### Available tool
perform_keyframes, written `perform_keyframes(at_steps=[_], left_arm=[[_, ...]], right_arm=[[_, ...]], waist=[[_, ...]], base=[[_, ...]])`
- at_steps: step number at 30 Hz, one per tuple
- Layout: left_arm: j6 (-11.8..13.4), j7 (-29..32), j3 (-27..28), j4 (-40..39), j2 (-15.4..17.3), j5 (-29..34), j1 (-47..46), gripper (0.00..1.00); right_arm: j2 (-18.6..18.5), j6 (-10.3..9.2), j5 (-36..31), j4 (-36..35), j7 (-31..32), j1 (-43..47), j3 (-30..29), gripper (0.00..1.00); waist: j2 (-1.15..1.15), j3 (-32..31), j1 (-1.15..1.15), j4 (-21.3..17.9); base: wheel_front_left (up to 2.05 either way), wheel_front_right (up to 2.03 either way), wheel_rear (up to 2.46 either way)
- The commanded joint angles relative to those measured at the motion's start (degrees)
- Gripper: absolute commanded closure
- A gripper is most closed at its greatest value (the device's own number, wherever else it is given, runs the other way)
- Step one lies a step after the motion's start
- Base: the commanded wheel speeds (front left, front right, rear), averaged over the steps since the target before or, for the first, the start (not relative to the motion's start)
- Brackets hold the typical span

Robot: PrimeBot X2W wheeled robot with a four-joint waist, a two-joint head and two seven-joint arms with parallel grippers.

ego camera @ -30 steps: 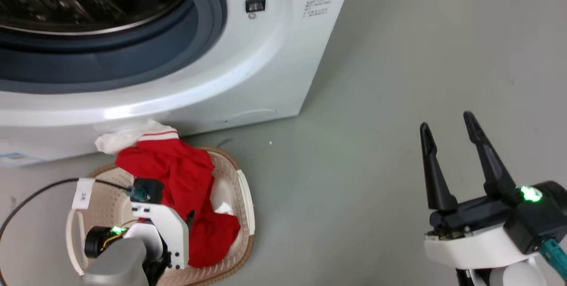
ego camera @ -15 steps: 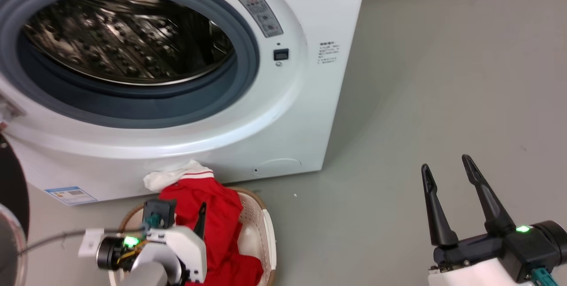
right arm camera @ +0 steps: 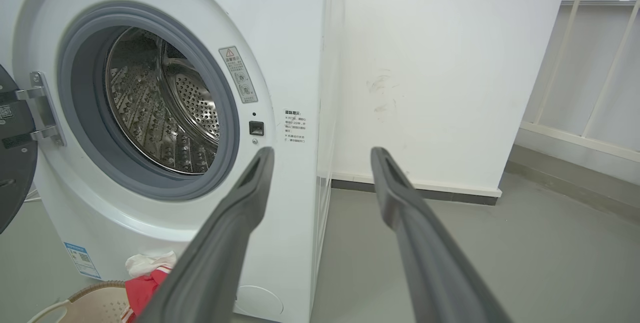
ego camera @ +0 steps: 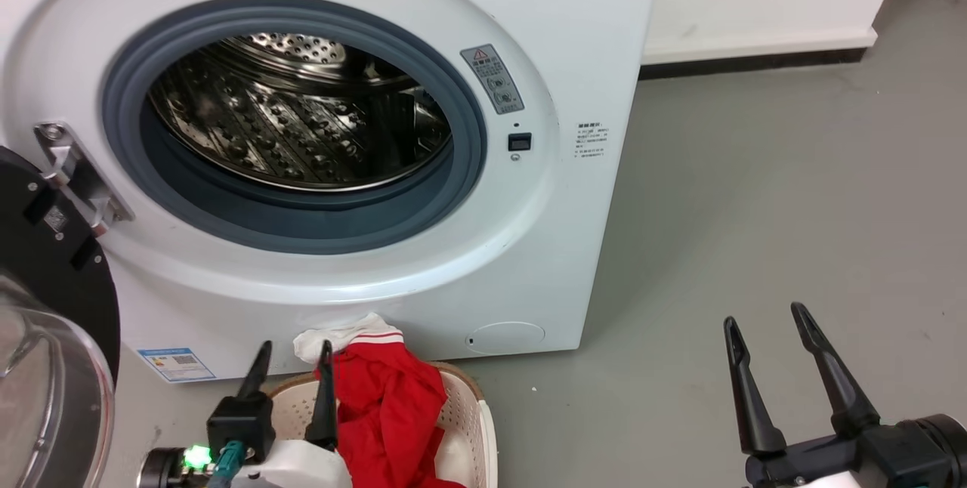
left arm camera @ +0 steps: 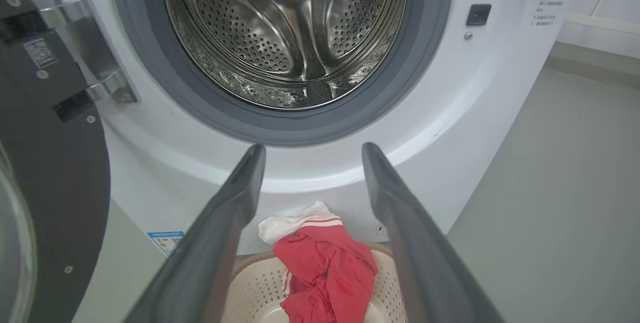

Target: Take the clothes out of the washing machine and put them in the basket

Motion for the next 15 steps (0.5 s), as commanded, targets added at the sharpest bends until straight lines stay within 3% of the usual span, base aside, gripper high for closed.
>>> perform_keyframes(at_steps=[1,9,15], left_arm=[[-0.1,-0.1,2.4,-2.8,-1.0,2.0,1.9,0.0],[-1.5,-0.1,12.0,-14.0,-6.0,9.9,8.4,0.0],[-3.6,-0.1,15.8,-18.3,-8.7,13.6,11.8,0.0]], right_arm=[[0.0,-0.02,0.1,-0.1,-0.1,0.8,-0.2,0.0],[0.0,-0.02,1.5,-0.6,-0.1,2.3,-1.3,0.0],[0.0,-0.02,3.0,-0.4,-0.1,3.3,-2.5,0.0]], waist=[[0.0,-0.8,0.01,0.6],[0.0,-2.0,0.01,1.5],[0.0,-2.8,0.01,2.1]], base=[[0.0,0.0,0.0],[0.0,0.0,0.0],[0.0,0.0,0.0]])
